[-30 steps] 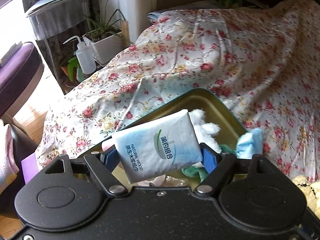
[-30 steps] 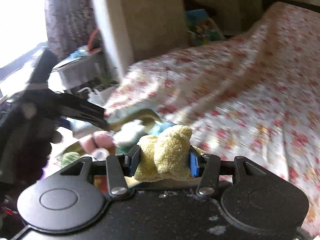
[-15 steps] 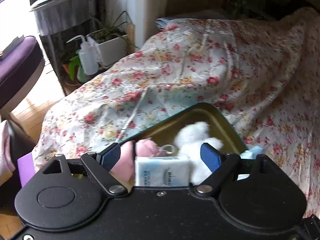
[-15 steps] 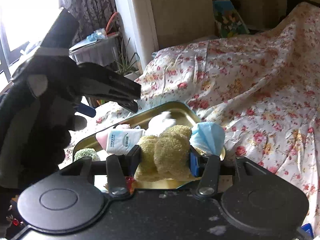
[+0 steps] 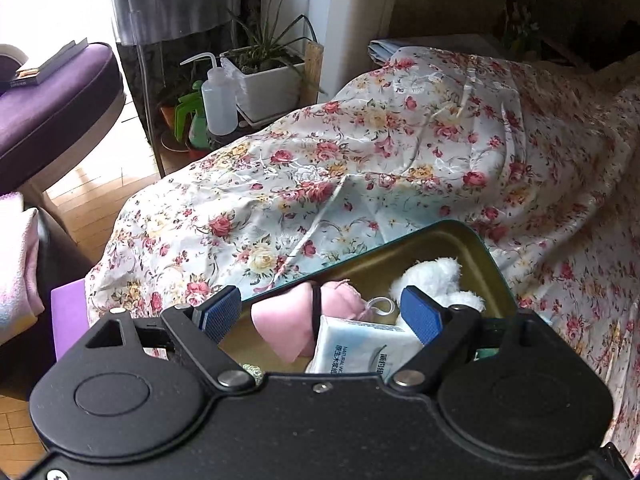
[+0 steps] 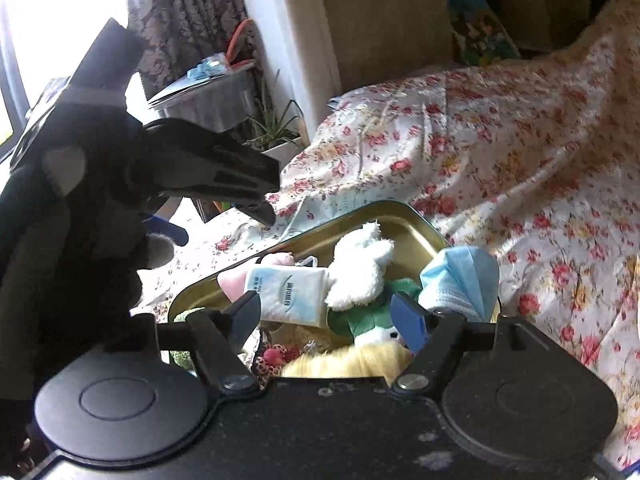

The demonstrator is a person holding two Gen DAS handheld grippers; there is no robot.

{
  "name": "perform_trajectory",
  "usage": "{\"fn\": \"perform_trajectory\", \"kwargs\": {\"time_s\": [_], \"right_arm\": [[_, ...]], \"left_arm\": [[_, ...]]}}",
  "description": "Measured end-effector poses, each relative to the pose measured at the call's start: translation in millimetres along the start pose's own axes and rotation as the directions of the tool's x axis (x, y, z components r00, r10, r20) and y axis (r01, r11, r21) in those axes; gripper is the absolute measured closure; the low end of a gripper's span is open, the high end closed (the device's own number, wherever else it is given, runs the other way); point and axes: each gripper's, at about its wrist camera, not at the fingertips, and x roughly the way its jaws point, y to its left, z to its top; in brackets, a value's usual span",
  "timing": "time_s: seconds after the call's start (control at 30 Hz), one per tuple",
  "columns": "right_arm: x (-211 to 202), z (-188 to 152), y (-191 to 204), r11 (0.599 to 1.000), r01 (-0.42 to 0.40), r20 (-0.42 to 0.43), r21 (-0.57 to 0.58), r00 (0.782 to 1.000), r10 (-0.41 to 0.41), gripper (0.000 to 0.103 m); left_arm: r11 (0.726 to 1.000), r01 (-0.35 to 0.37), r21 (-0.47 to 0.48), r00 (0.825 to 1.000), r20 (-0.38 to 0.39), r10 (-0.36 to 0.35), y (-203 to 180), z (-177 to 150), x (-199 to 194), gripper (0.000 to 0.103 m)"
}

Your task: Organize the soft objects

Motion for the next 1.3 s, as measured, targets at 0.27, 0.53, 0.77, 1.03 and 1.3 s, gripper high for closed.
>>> {"fn": "perform_trajectory", "kwargs": {"time_s": [0.27,0.53,0.77,1.03,1.3], "right_arm": [[-16,-12,-17,0.998,0.055,-0.004,0.029,0.998,-0.055,0.031],[-36,-31,-18,0.995,0.094,-0.025,0.035,0.995,-0.094,0.031],[-53,-47,-15,0.993,0.115,-0.041,0.039,0.993,-0.113,0.031],[-66,-59,-21,0.991,0.129,-0.044,0.041,0.991,-0.127,0.029],[-63,-64,-31,0.986,0.156,-0.069,0.05,0.986,-0.153,0.027]], "left_arm": [[0.999,-0.03,0.029,1.0,0.0,0.03,-6,-9,-1,0.02],[0.998,-0.032,0.055,0.999,0.013,0.031,-7,-25,-12,0.02],[0.995,-0.082,0.049,0.995,0.057,0.079,-2,-45,-25,0.019],[0.994,-0.084,0.075,0.994,0.07,0.079,-5,-84,-35,0.018],[0.993,-0.106,0.056,0.993,0.054,0.103,-5,-102,-29,0.017]]}}
